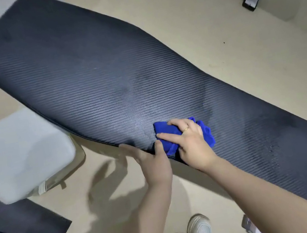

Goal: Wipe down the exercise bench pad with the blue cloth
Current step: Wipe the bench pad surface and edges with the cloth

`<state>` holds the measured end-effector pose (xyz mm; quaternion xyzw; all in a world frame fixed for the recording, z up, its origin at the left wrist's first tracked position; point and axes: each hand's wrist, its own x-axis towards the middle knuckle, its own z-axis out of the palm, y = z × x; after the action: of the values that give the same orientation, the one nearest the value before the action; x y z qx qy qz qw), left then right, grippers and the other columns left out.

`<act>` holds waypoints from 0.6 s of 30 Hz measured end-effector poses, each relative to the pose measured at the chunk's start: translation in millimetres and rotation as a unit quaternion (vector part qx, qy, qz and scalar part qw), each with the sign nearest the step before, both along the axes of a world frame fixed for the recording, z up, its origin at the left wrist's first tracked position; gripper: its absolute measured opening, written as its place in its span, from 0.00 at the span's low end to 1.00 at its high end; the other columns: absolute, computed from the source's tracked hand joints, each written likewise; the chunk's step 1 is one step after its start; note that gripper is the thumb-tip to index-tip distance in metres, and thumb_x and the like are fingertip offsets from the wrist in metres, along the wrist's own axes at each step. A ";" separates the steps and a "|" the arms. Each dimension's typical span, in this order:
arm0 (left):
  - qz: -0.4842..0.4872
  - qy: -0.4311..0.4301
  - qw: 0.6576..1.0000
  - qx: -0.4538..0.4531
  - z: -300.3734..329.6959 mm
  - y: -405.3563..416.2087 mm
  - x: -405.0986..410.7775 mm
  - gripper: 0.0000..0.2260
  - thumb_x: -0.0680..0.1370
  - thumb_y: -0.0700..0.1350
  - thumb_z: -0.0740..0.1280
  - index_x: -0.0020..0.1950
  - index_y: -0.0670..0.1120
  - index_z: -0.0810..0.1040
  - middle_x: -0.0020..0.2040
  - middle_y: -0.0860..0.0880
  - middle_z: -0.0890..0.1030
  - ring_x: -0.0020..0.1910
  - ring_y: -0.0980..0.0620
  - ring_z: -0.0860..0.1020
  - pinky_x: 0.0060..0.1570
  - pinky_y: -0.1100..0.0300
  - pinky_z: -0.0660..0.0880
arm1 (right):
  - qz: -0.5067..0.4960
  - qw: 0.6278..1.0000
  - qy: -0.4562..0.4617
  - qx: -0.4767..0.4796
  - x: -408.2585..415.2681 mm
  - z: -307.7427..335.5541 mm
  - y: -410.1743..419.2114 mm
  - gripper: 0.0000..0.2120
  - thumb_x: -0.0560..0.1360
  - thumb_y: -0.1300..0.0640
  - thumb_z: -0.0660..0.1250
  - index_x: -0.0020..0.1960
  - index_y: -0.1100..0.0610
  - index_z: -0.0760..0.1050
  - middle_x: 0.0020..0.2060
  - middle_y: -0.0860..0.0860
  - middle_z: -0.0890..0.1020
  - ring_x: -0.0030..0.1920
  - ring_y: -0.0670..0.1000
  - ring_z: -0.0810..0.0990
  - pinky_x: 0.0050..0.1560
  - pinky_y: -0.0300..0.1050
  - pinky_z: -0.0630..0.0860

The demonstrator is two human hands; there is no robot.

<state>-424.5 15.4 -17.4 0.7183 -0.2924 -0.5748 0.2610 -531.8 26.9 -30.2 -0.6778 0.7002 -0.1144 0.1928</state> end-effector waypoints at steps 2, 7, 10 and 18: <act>0.040 0.012 0.999 0.001 -8.9 2.4 -4.8 0.38 0.79 0.42 0.59 0.75 0.46 0.30 0.79 0.46 0.42 0.78 0.50 0.50 0.75 0.60 0.48 | -0.090 0.996 0.017 -0.001 -22.7 0.1 -18.7 0.27 0.66 0.57 0.48 0.56 0.46 0.79 0.60 0.56 0.75 0.56 0.62 0.71 0.57 0.56 0.64; 0.087 -0.001 0.994 0.066 -19.1 4.5 -25.4 0.38 0.78 0.46 0.58 0.76 0.45 0.32 0.78 0.42 0.46 0.76 0.42 0.55 0.75 0.50 0.54 | -0.079 0.997 0.025 -0.006 -26.2 0.0 -7.7 0.27 0.65 0.59 0.50 0.55 0.47 0.79 0.59 0.57 0.75 0.55 0.62 0.71 0.54 0.55 0.65; 0.107 -0.034 0.989 0.100 -13.0 6.8 -43.0 0.38 0.77 0.53 0.58 0.77 0.47 0.35 0.78 0.40 0.51 0.75 0.40 0.58 0.73 0.46 0.57 | 0.035 0.999 -0.012 0.005 -14.5 0.8 27.2 0.25 0.61 0.63 0.58 0.52 0.44 0.79 0.55 0.56 0.77 0.53 0.57 0.70 0.52 0.55 0.64; 0.246 0.049 0.965 0.080 -15.5 0.4 -60.1 0.37 0.78 0.59 0.56 0.77 0.50 0.36 0.79 0.49 0.44 0.77 0.50 0.51 0.74 0.51 0.44 | 0.039 0.999 -0.018 -0.022 -43.1 -9.6 -49.2 0.26 0.65 0.64 0.57 0.57 0.44 0.78 0.62 0.51 0.73 0.60 0.58 0.66 0.59 0.50 0.56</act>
<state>-484.5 15.8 -32.9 0.7578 -0.0469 -0.5484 0.3503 -574.9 -22.4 -39.8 -0.7068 0.6666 -0.1343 0.1951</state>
